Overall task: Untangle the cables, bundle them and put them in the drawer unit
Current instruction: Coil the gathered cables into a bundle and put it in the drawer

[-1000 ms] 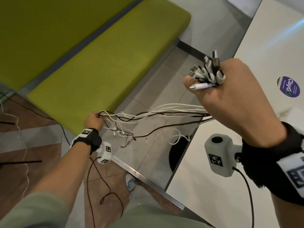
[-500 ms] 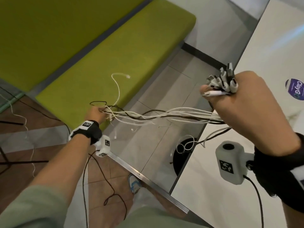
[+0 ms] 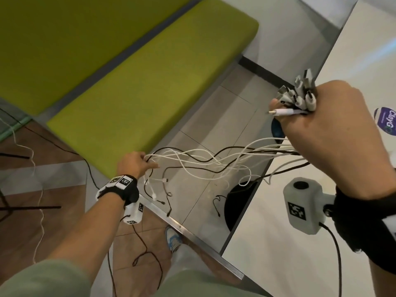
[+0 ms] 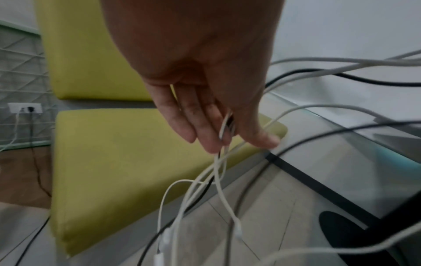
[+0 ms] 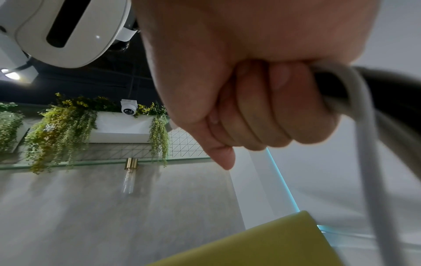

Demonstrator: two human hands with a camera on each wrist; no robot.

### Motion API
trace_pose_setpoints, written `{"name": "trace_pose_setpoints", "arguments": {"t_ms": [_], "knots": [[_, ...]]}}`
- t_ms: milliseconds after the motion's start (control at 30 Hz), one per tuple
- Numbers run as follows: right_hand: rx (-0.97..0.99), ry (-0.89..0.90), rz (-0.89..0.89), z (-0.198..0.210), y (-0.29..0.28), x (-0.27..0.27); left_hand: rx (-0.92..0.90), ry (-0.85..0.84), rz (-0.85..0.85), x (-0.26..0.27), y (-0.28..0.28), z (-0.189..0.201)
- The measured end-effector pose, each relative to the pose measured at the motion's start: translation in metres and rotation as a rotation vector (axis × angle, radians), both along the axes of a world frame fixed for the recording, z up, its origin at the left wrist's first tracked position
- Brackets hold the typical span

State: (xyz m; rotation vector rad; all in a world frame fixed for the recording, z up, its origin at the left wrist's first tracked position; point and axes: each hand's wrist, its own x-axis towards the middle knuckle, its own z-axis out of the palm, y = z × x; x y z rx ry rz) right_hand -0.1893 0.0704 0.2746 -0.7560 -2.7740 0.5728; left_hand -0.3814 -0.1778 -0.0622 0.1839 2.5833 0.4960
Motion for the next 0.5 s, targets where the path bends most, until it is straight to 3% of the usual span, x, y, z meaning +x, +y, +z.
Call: {"name": "trace_pose_setpoints", "arguments": {"t_ms": [167, 500], "knots": [[-0.019, 0.013, -0.041, 0.003, 0.002, 0.001, 0.206, 0.008, 0.149, -0.012, -0.01, -0.01], [-0.057, -0.006, 0.025, -0.004, -0.005, -0.002, -0.135, -0.201, -0.132, -0.005, -0.007, -0.038]]}}
